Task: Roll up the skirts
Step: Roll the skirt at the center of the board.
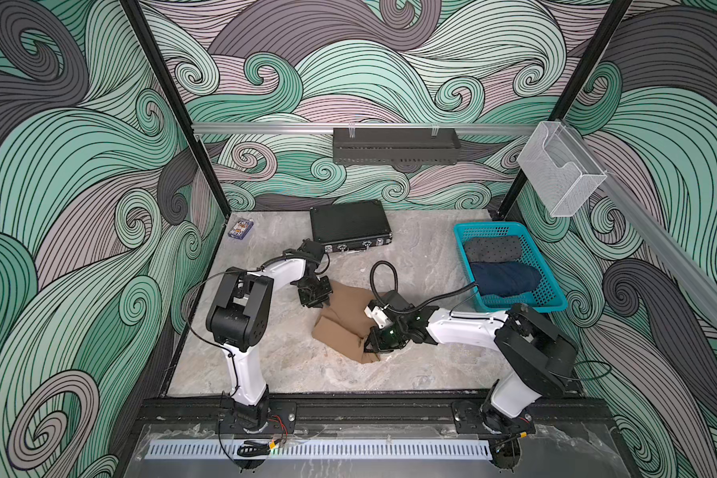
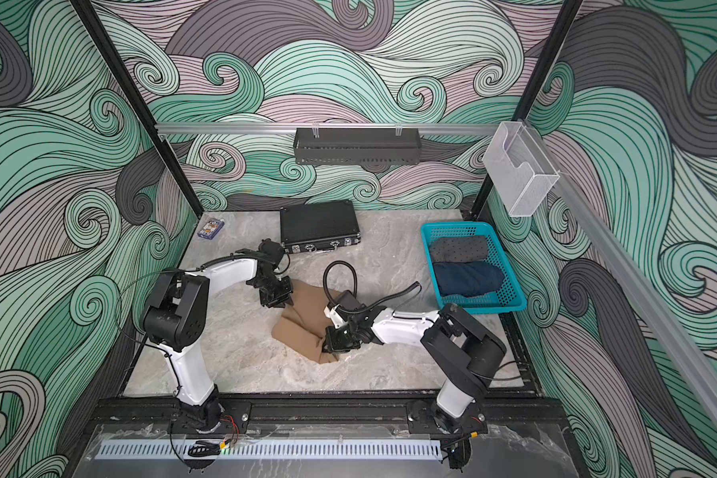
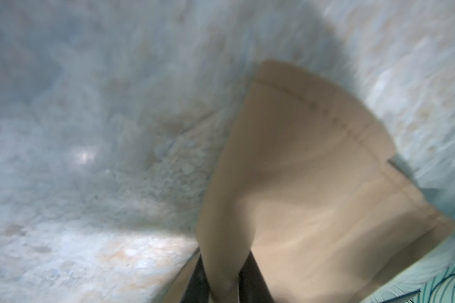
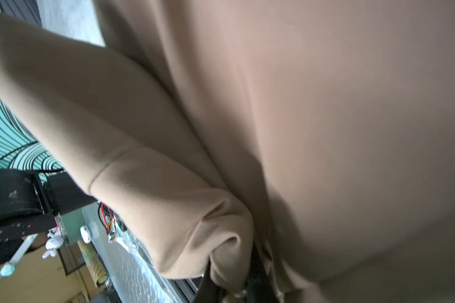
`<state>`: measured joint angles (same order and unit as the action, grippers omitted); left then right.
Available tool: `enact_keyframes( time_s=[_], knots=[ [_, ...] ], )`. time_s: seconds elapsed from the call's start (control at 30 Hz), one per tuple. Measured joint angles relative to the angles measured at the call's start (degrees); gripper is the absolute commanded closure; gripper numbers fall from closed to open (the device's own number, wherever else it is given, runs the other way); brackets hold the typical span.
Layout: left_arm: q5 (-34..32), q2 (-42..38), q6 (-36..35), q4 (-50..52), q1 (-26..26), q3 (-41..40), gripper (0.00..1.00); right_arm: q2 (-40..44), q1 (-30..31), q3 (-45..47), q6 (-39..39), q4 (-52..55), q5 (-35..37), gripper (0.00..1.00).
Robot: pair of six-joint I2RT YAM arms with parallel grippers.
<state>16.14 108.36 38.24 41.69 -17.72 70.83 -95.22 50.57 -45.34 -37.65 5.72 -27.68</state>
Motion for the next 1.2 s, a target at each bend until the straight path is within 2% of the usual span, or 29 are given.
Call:
enact_keyframes(
  time_s=[0.1, 0.3, 0.43, 0.53, 0.63, 0.77, 1.0, 1.2],
  knots=[
    [-0.39, 1.03, 0.00, 0.87, 1.18, 2.99, 0.64, -2.36, -0.28, -2.40, 1.53, 1.99, -1.64, 1.00],
    [-4.55, -0.90, 0.17, 6.01, 4.33, 5.33, 0.61, -4.28, -1.51, -2.95, 1.38, 2.10, -4.85, 1.00],
    [-6.62, -8.39, 0.70, 9.90, 5.03, 4.20, 0.68, -4.28, -2.67, -1.62, 0.09, 0.35, -6.75, 1.00],
    [-6.32, -18.64, 1.27, 10.21, 3.43, 0.31, 0.79, -4.31, -3.41, -0.79, -0.81, -1.05, -7.98, 1.00],
    [-5.49, -28.94, 2.32, 9.86, -1.62, -4.37, 0.93, -4.72, -3.96, -0.42, -1.57, -1.97, -9.07, 1.00],
    [-2.80, -37.46, 4.24, 5.79, -9.77, -12.15, 0.97, -5.33, -4.59, -0.22, -1.92, -2.67, -10.36, 1.00],
    [-0.20, -35.19, 9.97, -4.28, -17.99, -22.91, 1.00, -5.68, -4.90, -0.15, -1.99, -3.04, -11.30, 1.00],
    [-1.97, -28.63, 12.26, -7.87, -19.98, -23.17, 1.00, -5.75, -4.90, 0.00, -2.01, -3.28, -11.39, 1.00]
  ],
)
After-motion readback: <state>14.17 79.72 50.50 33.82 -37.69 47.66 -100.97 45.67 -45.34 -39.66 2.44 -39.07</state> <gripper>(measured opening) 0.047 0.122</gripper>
